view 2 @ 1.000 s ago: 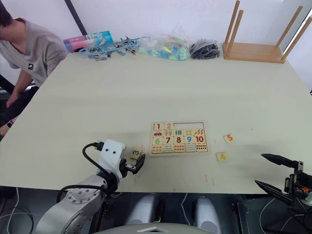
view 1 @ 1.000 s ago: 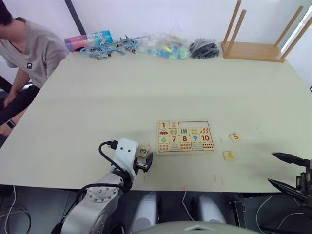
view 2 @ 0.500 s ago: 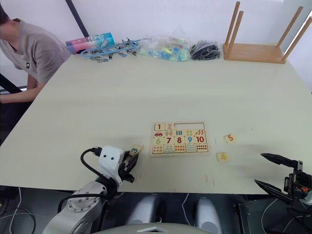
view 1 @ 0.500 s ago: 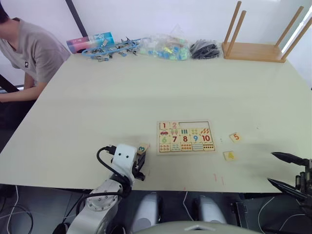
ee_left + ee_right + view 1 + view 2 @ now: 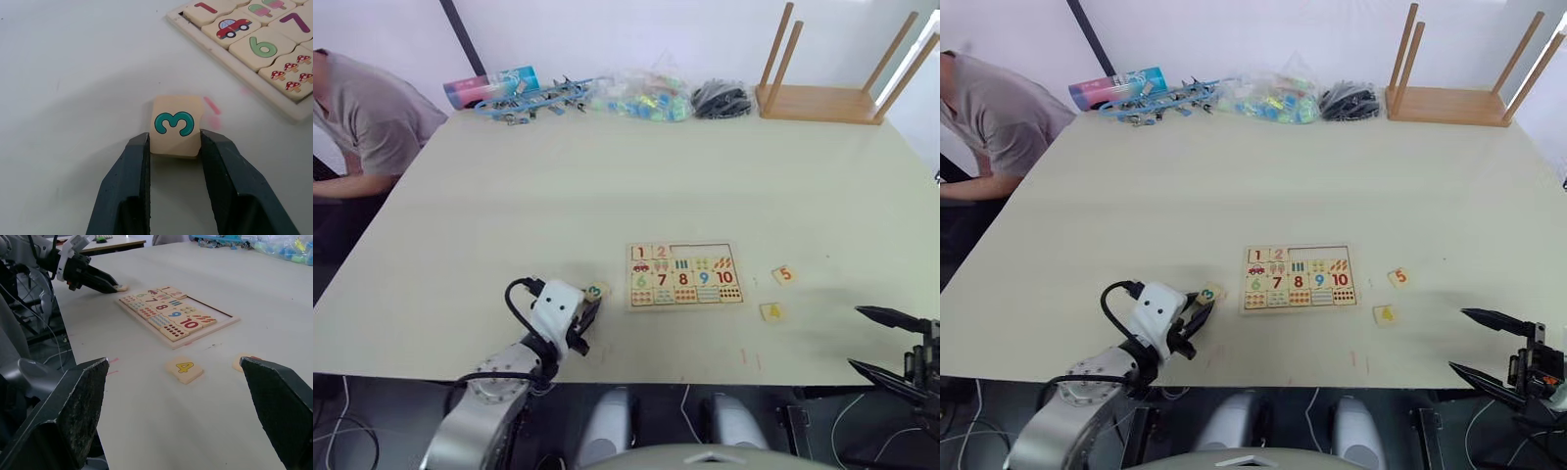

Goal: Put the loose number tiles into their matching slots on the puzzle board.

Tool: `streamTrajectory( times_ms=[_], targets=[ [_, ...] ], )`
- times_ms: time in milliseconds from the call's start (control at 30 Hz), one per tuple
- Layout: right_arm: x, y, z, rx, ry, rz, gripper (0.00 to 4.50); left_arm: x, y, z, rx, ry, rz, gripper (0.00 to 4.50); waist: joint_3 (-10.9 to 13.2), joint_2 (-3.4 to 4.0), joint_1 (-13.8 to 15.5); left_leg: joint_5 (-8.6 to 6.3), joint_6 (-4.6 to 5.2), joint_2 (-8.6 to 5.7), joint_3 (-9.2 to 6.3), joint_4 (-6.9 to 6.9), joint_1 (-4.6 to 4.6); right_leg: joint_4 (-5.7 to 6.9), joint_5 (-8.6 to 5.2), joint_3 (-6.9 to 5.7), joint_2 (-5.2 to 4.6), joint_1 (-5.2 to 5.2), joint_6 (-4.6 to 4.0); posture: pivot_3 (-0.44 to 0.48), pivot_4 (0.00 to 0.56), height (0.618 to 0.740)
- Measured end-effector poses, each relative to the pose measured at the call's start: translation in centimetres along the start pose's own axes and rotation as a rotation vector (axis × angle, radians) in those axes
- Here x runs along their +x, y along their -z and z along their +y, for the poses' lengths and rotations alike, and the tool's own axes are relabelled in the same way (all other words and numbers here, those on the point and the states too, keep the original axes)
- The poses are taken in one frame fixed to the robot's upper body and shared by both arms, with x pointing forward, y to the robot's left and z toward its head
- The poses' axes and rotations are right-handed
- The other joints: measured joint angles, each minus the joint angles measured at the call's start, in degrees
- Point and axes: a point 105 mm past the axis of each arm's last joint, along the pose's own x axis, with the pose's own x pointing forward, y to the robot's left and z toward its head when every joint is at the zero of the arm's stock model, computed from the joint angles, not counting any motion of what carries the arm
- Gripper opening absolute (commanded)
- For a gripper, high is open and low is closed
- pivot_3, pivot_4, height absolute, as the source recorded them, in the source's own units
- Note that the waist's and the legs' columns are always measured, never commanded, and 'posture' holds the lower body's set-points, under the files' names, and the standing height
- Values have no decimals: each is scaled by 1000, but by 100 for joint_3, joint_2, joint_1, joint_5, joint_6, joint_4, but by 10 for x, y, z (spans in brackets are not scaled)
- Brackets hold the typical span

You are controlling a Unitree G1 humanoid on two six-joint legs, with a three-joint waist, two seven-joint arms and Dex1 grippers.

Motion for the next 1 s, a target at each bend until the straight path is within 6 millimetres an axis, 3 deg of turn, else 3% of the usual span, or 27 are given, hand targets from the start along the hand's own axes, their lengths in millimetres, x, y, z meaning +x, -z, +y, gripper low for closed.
streamTrajectory(
  times_ms=[333,433,667,867,1000],
  targets=[
    [3,1,2,-1,-8,-11,4500,-9,-30,23,92,182,-30,1017,6,-8,4,0,0,-5,1,0,-2,0,0,-11,-16,-2,1,0,150,740],
    [3,2,3,-2,-8,-16,4500,-5,-29,28,77,277,-9,1017,9,-11,7,0,0,-6,-1,2,-3,2,0,-21,15,-3,1,0,150,740],
    [9,-1,2,-24,-7,-56,4500,3,-61,47,217,486,-102,1017,18,-25,4,0,0,-6,4,2,-4,1,1,-19,24,-5,4,0,150,740],
    [12,-5,1,-54,28,-103,4500,17,-75,46,343,610,-137,1017,24,-31,7,0,0,-9,4,2,-6,3,14,-15,33,-6,27,0,150,740],
    [13,-4,7,-49,53,-115,4500,31,-89,31,400,723,-167,1017,27,-36,20,1,1,-12,-5,9,-13,5,16,-12,48,-5,32,0,150,740]
  ],
)
